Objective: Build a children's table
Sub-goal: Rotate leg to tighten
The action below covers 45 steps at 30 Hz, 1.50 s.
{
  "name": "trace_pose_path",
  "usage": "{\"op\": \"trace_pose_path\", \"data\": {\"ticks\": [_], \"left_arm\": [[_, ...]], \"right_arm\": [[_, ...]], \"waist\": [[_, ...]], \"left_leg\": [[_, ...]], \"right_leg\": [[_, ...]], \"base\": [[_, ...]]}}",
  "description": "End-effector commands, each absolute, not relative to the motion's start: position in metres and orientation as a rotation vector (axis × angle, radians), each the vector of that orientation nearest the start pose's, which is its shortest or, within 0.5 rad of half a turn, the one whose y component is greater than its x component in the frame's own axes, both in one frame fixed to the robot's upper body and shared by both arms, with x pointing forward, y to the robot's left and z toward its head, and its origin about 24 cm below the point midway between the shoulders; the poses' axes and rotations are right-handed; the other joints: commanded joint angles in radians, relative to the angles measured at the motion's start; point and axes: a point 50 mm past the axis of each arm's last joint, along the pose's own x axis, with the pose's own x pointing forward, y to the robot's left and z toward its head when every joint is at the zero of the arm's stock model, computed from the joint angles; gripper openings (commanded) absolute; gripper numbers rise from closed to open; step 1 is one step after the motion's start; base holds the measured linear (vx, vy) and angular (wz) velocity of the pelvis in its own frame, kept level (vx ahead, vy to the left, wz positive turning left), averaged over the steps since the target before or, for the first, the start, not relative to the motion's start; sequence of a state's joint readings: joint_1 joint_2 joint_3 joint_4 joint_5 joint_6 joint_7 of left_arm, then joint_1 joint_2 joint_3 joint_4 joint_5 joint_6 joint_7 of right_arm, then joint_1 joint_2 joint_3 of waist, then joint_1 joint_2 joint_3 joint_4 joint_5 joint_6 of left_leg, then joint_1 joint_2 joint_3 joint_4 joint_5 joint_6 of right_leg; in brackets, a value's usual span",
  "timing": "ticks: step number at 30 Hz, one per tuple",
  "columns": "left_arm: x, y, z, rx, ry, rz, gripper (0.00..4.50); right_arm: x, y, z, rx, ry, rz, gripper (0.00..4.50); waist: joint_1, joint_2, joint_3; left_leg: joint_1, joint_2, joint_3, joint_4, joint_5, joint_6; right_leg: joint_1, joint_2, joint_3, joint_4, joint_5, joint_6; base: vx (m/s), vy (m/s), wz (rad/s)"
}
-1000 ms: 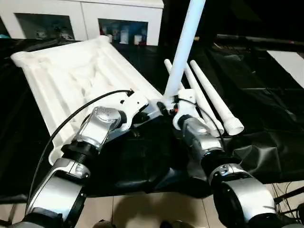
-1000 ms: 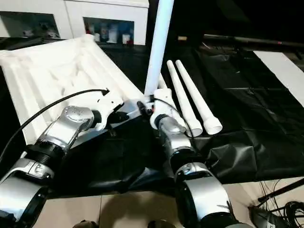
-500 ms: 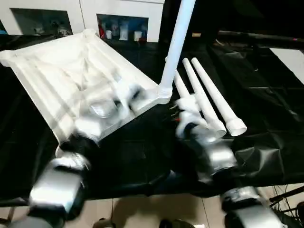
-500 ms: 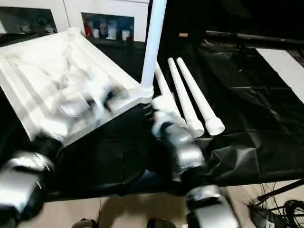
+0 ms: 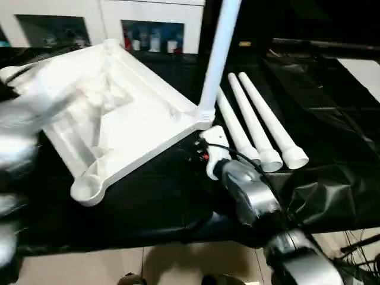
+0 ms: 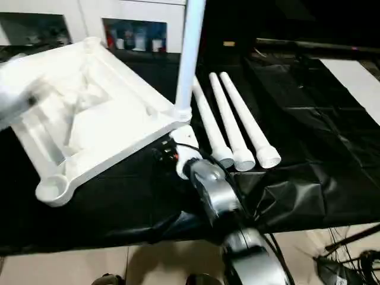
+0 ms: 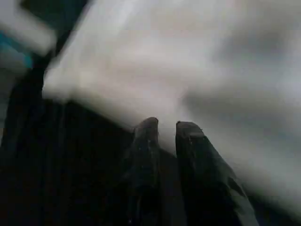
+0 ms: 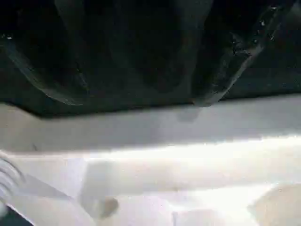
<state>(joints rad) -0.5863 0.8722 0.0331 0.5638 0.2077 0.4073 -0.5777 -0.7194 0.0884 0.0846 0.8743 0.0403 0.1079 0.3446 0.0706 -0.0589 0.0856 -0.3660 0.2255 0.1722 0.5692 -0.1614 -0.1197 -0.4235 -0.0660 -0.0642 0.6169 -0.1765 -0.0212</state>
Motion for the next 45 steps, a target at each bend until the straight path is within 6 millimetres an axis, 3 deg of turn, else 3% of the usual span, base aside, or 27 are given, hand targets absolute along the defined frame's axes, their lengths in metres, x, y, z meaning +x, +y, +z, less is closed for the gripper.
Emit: {"op": "trace_pose_path", "data": {"ticks": [1, 6, 8, 10, 16, 19, 20, 24, 25, 26, 27, 28, 29, 30, 31, 32, 33, 34, 35, 37, 39, 41, 43, 44, 45], "left_arm": [[0.309, 0.353, 0.141, 0.718, 0.617, -0.052, 0.77], [0.295, 0.333, 0.111, 0.62, 0.707, -0.229, 0.77], [0.297, 0.321, 0.107, 0.56, 0.674, -0.309, 0.77], [0.297, 0.311, 0.101, 0.523, 0.668, -0.392, 0.77], [0.298, 0.278, 0.094, 0.406, 0.619, -0.611, 0.77], [0.299, 0.271, 0.092, 0.386, 0.626, -0.641, 0.77], [0.301, 0.265, 0.088, 0.38, 0.63, -0.649, 0.77], [0.309, 0.246, 0.071, 0.422, 0.631, -0.666, 0.77], [0.313, 0.239, 0.067, 0.431, 0.617, -0.666, 0.77], [0.316, 0.234, 0.064, 0.433, 0.603, -0.658, 0.77], [0.321, 0.227, 0.061, 0.429, 0.582, -0.657, 0.77], [0.327, 0.219, 0.059, 0.435, 0.547, -0.646, 0.77], [0.33, 0.217, 0.059, 0.44, 0.535, -0.642, 0.77], [0.335, 0.21, 0.059, 0.437, 0.509, -0.63, 0.77], [0.34, 0.204, 0.061, 0.437, 0.486, -0.62, 0.77], [0.346, 0.199, 0.063, 0.437, 0.461, -0.607, 0.77], [0.35, 0.195, 0.066, 0.439, 0.441, -0.595, 0.77], [0.355, 0.192, 0.07, 0.445, 0.409, -0.574, 0.77], [0.359, 0.19, 0.073, 0.447, 0.383, -0.557, 0.77], [0.366, 0.181, 0.082, 0.408, 0.294, -0.533, 0.77], [0.37, 0.175, 0.088, 0.338, 0.227, -0.515, 0.77], [0.37, 0.174, 0.089, 0.315, 0.202, -0.505, 0.77], [0.363, 0.176, 0.094, 0.2, 0.107, -0.457, 0.77], [0.358, 0.179, 0.096, 0.186, 0.079, -0.439, 0.77], [0.35, 0.183, 0.097, 0.181, 0.066, -0.424, 0.77]], "right_arm": [[0.352, -0.031, 0.044, 0.028, 0.308, 0.616, 3.78], [0.358, -0.015, 0.053, 0.005, 0.304, 0.636, 3.78], [0.358, -0.012, 0.054, 0.021, 0.307, 0.643, 3.78], [0.358, -0.008, 0.055, 0.012, 0.306, 0.651, 3.78], [0.361, -0.004, 0.06, 0.025, 0.281, 0.64, 3.78], [0.361, -0.002, 0.063, 0.052, 0.263, 0.671, 3.78], [0.361, -0.002, 0.064, 0.061, 0.25, 0.698, 3.78], [0.36, -0.012, 0.061, 0.071, 0.214, 0.734, 3.78], [0.361, -0.017, 0.061, 0.075, 0.202, 0.727, 3.78], [0.362, -0.022, 0.061, 0.073, 0.191, 0.712, 3.78], [0.364, -0.029, 0.062, 0.072, 0.17, 0.689, 3.78], [0.367, -0.039, 0.065, 0.076, 0.144, 0.657, 3.78], [0.367, -0.042, 0.066, 0.08, 0.136, 0.647, 3.78], [0.369, -0.05, 0.069, 0.081, 0.114, 0.624, 3.78], [0.37, -0.058, 0.072, 0.071, 0.091, 0.609, 3.78], [0.37, -0.066, 0.075, 0.053, 0.065, 0.594, 3.78], [0.369, -0.072, 0.078, 0.045, 0.046, 0.583, 3.78], [0.367, -0.08, 0.082, 0.043, 0.029, 0.567, 3.78], [0.366, -0.085, 0.084, 0.045, 0.018, 0.555, 3.78], [0.361, -0.098, 0.088, 0.059, 0.003, 0.498, 3.78], [0.357, -0.107, 0.089, 0.064, 0.001, 0.455, 3.78], [0.355, -0.111, 0.089, 0.062, 0.004, 0.434, 3.78], [0.35, -0.12, 0.085, 0.051, 0.044, 0.364, 3.78], [0.348, -0.122, 0.086, 0.053, 0.051, 0.347, 3.78], [0.348, -0.122, 0.087, 0.048, 0.056, 0.337, 3.78]], "waist": [[0.005, 0.042, -0.088], [0.019, 0.048, -0.085], [0.022, 0.048, -0.085], [0.022, 0.049, -0.085], [0.017, 0.051, -0.085], [0.015, 0.05, -0.086], [0.016, 0.055, -0.086], [0.018, 0.055, -0.089], [0.019, 0.065, -0.09], [0.019, 0.061, -0.091], [0.022, 0.067, -0.091], [0.021, 0.063, -0.088], [0.024, 0.074, -0.09], [0.028, 0.097, -0.094], [0.025, 0.083, -0.092], [0.027, 0.079, -0.094], [0.026, 0.092, -0.093], [0.027, 0.088, -0.1], [0.029, 0.09, -0.096], [0.027, 0.088, -0.1], [0.024, 0.086, -0.099], [0.019, 0.077, -0.097], [0.013, 0.071, -0.094], [0.011, 0.072, -0.093], [0.009, 0.059, -0.094]], "left_leg": [[0.029, 0.011, 0.005, -0.062, -0.202, -0.039], [0.033, 0.008, 0.007, -0.066, -0.247, -0.053], [0.033, 0.006, 0.009, -0.064, -0.25, -0.058], [0.023, 0.003, 0.004, -0.064, -0.265, -0.064], [0.024, 0.002, 0.0, -0.062, -0.308, -0.066], [0.022, 0.003, -0.002, -0.062, -0.309, -0.062], [0.022, 0.003, -0.002, -0.062, -0.309, -0.062], [0.022, 0.003, -0.001, -0.059, -0.292, -0.045], [0.02, 0.0, -0.001, -0.057, -0.276, -0.04], [0.019, 0.002, -0.001, -0.057, -0.275, -0.041], [0.021, 0.0, -0.001, -0.054, -0.279, -0.04], [0.022, -0.001, 0.002, -0.056, -0.288, -0.034], [0.028, -0.002, 0.002, -0.053, -0.308, -0.036], [0.027, -0.002, -0.001, -0.048, -0.303, -0.039], [0.019, -0.001, -0.002, -0.05, -0.289, -0.034], [0.018, -0.003, -0.002, -0.049, -0.283, -0.03], [0.019, -0.007, 0.0, -0.046, -0.28, -0.021], [0.013, -0.007, -0.004, -0.043, -0.259, -0.017], [0.011, -0.01, -0.002, -0.043, -0.251, -0.007], [0.005, -0.011, -0.005, -0.041, -0.228, -0.005], [0.007, -0.01, -0.005, -0.041, -0.223, -0.004], [0.003, -0.013, -0.005, -0.042, -0.222, -0.005], [-0.009, -0.011, -0.009, -0.045, -0.201, -0.004], [-0.01, -0.011, -0.008, -0.045, -0.204, -0.004], [-0.008, -0.01, -0.006, -0.046, -0.203, 0.0]], "right_leg": [[0.056, -0.068, 0.049, -0.04, -0.029, -0.253], [0.05, -0.062, 0.048, -0.047, -0.072, -0.236], [0.05, -0.061, 0.05, -0.046, -0.059, -0.241], [0.056, -0.064, 0.05, -0.046, -0.083, -0.232], [0.054, -0.063, 0.051, -0.051, -0.168, -0.218], [0.057, -0.061, 0.049, -0.049, -0.164, -0.215], [0.056, -0.06, 0.049, -0.048, -0.161, -0.216], [0.058, -0.058, 0.048, -0.048, -0.125, -0.226], [0.06, -0.056, 0.047, -0.046, -0.099, -0.229], [0.062, -0.057, 0.048, -0.047, -0.095, -0.23], [0.06, -0.057, 0.048, -0.046, -0.102, -0.232], [0.058, -0.054, 0.047, -0.054, -0.12, -0.226], [0.057, -0.053, 0.048, -0.059, -0.136, -0.221], [0.058, -0.056, 0.049, -0.051, -0.127, -0.224], [0.063, -0.052, 0.047, -0.053, -0.102, -0.223], [0.066, -0.05, 0.046, -0.053, -0.1, -0.22], [0.065, -0.044, 0.045, -0.058, -0.092, -0.207], [0.074, -0.051, 0.046, -0.048, -0.08, -0.215], [0.073, -0.047, 0.045, -0.059, -0.1, -0.198], [0.079, -0.052, 0.046, -0.056, -0.116, -0.195], [0.076, -0.051, 0.046, -0.062, -0.134, -0.193], [0.077, -0.049, 0.044, -0.065, -0.156, -0.192], [0.086, -0.053, 0.042, -0.061, -0.183, -0.184], [0.085, -0.053, 0.04, -0.063, -0.202, -0.179], [0.084, -0.052, 0.041, -0.066, -0.214, -0.173]], "base": [[0.0, 0.0, 0.0], [0.0, 0.0, 0.0], [0.0, 0.0, 0.0], [0.0, 0.0, 0.0], [0.0, 0.0, 0.0], [0.0, 0.0, 0.0], [0.0, 0.0, 0.0], [0.0, 0.0, 0.0], [0.0, 0.0, 0.0], [0.0, 0.0, 0.0], [0.0, 0.0, 0.0], [0.0, 0.0, 0.0], [0.0, 0.0, 0.0], [0.0, 0.0, 0.0], [0.0, 0.0, 0.0], [0.0, 0.0, 0.0], [0.0, 0.0, 0.0], [0.0, 0.0, 0.0], [0.0, 0.0, 0.0], [0.0, 0.0, 0.0], [0.0, 0.0, 0.0], [0.0, 0.0, 0.0], [0.0, 0.0, 0.0], [0.0, 0.0, 0.0], [0.0, 0.0, 0.0]]}}
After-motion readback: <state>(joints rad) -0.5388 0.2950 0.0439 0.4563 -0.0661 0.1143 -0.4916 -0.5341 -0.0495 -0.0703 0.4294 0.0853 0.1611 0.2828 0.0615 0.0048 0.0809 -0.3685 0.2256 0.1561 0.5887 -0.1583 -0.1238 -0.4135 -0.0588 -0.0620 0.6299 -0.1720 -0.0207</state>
